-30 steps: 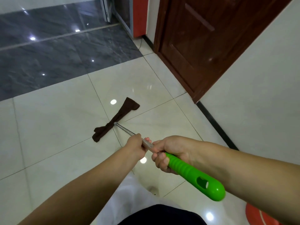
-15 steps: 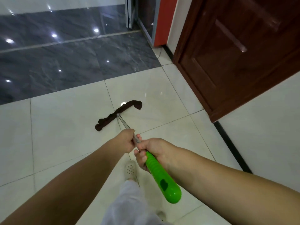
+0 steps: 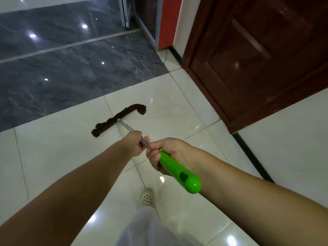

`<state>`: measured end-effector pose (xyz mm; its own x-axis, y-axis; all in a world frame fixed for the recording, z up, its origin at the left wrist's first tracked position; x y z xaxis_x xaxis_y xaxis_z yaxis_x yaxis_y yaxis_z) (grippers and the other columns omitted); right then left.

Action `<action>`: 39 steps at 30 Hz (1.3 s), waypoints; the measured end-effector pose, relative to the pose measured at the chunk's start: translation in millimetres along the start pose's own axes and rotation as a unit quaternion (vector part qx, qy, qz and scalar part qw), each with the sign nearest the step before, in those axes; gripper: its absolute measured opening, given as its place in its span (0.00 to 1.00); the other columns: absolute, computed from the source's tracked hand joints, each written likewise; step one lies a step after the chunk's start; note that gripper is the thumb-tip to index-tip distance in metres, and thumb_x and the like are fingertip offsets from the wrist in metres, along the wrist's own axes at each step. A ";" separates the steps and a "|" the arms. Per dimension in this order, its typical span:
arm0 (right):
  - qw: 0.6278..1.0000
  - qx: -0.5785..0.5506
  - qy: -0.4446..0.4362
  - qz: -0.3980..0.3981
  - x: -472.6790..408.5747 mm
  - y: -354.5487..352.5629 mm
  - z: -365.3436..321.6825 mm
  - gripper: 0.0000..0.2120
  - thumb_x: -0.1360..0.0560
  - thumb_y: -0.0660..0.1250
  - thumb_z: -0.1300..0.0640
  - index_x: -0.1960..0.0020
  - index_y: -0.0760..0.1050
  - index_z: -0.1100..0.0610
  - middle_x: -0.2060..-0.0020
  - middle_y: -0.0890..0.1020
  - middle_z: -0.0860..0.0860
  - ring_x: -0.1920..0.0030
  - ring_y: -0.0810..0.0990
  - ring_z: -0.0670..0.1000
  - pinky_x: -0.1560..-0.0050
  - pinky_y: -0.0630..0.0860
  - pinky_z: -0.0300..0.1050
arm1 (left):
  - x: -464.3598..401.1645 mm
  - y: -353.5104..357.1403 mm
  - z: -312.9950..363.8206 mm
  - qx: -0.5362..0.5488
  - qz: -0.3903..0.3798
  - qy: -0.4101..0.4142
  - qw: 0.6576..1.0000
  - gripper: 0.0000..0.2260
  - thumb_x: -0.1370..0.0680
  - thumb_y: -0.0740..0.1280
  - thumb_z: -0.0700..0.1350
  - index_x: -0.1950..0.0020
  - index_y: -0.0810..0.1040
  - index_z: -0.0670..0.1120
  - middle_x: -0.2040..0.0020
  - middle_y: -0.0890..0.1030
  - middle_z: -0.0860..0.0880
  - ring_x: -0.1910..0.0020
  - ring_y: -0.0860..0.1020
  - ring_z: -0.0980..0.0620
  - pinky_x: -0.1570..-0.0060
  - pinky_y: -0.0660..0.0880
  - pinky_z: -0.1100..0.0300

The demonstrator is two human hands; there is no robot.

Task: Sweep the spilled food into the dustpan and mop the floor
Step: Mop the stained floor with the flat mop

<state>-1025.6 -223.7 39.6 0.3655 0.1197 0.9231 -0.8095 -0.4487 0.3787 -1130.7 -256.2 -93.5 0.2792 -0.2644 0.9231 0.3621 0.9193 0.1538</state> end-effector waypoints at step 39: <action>0.942 0.332 0.034 0.045 8.3 -64.1 -320.6 0.09 0.22 0.55 0.67 0.54 0.69 0.56 0.70 0.69 0.53 0.85 0.65 0.43 0.85 0.62 0.29 | -89.8 233.3 147.0 0.189 0.021 0.023 0.981 0.15 0.17 0.54 0.43 0.31 0.62 0.41 0.62 0.70 0.42 0.67 0.71 0.49 0.59 0.73 0.57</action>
<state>-1118.0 89.9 44.5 0.2605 0.1008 0.9602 -0.3623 -0.9116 0.1941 -1202.0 24.9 -88.8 0.3304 -0.2294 0.9155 -0.0045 0.9696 0.2446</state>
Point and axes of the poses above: each hand's wrist, its own x-axis away from the middle knuckle, its own y-axis out of the palm, z = x × y, the point moved 4 cm from there along -x, towards the middle knuckle
